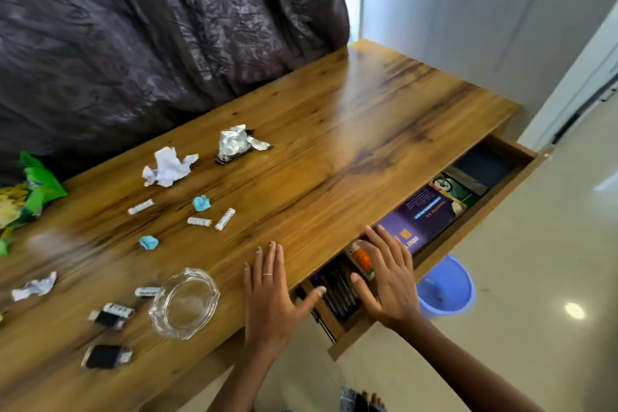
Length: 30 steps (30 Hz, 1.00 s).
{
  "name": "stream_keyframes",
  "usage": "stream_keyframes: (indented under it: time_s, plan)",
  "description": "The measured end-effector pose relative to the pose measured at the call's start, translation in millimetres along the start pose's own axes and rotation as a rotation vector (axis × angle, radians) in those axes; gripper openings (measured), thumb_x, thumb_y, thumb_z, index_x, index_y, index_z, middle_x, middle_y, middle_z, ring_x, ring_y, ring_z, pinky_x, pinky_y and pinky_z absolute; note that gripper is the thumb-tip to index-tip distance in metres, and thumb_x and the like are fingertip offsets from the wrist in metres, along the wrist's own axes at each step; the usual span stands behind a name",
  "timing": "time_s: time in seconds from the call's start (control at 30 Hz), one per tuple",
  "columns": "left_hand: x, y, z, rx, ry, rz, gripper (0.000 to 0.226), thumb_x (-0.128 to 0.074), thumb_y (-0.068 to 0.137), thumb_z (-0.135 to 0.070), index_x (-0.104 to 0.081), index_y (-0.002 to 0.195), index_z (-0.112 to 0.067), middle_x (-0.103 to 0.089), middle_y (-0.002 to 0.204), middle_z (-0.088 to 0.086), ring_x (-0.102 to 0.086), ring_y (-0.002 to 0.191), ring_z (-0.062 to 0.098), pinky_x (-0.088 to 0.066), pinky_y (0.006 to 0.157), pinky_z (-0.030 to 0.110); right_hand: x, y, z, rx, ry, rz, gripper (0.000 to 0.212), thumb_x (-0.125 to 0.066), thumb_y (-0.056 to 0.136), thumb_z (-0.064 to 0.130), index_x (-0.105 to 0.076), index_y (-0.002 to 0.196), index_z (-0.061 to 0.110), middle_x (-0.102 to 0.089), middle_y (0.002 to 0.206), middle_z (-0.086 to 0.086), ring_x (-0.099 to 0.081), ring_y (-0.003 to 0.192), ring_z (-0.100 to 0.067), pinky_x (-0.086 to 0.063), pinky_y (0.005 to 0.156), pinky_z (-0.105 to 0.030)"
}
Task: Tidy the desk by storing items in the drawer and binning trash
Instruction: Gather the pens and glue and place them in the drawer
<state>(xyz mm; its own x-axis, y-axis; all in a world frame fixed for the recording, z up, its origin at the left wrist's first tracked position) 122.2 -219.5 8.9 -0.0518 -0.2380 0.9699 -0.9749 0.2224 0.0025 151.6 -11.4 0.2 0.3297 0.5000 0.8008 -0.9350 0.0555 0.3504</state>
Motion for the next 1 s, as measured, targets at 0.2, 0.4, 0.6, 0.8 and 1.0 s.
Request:
stream_keyframes:
  time_s: [0.2,0.4,0.6,0.8,1.0]
  plan:
    - [2,-1,-32,-0.069,0.079,0.108,0.136,-0.011,0.045,-0.101,0.023,0.143,-0.014,0.021,0.155,0.006,0.027,0.138,0.02,0.015,0.112,0.041,-18,37,2,0.317,-0.114,0.383,0.087,-0.033,0.079,0.08,-0.025,0.147,0.027,-0.014,0.158,0.002,0.005,0.146,-0.017,-0.004,0.117,-0.047]
    - [-10,2,-38,0.003,0.165,0.098,0.13,-0.052,0.062,-0.083,0.016,0.148,-0.015,0.018,0.157,0.003,0.014,0.146,0.021,0.007,0.116,0.038,-24,61,7,0.402,-0.262,0.649,0.118,-0.062,0.063,0.071,0.009,0.148,0.03,0.018,0.156,-0.001,0.025,0.14,-0.027,0.009,0.114,-0.055]
    - [-19,-1,-37,-0.017,0.148,-0.006,0.12,-0.064,0.057,-0.077,-0.021,0.148,-0.011,-0.025,0.155,0.007,-0.019,0.143,0.022,-0.017,0.112,0.037,-32,52,0,0.474,-0.374,0.506,0.138,-0.08,0.038,0.065,-0.009,0.149,0.023,-0.02,0.156,-0.009,-0.015,0.144,-0.034,-0.01,0.116,-0.051]
    - [-21,1,-43,0.028,0.156,-0.09,0.105,-0.087,0.049,-0.048,-0.047,0.137,-0.009,-0.051,0.14,0.01,-0.048,0.129,0.027,-0.047,0.099,0.039,-33,46,5,0.483,-0.21,0.314,0.111,-0.092,0.035,0.036,-0.047,0.134,0.011,-0.053,0.136,-0.01,-0.045,0.13,-0.028,-0.026,0.107,-0.041]
    - [-25,7,-43,0.008,0.232,-0.188,0.08,-0.089,0.057,-0.03,-0.058,0.127,-0.006,-0.061,0.127,0.013,-0.059,0.117,0.028,-0.054,0.089,0.037,-38,49,6,0.475,-0.157,0.15,0.075,-0.09,0.05,0.012,-0.063,0.119,0.005,-0.063,0.124,-0.013,-0.056,0.119,-0.031,-0.043,0.099,-0.045]
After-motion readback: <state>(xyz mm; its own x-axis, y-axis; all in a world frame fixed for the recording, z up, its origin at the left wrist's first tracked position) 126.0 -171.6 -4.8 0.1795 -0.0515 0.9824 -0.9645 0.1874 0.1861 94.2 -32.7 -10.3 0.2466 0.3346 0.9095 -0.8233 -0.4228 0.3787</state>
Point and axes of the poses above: each hand's wrist, its own y-axis towards the middle knuckle, its own x-axis out of the back of the hand, z = x × y, the point moved 2 cm from there along y, towards the middle knuckle
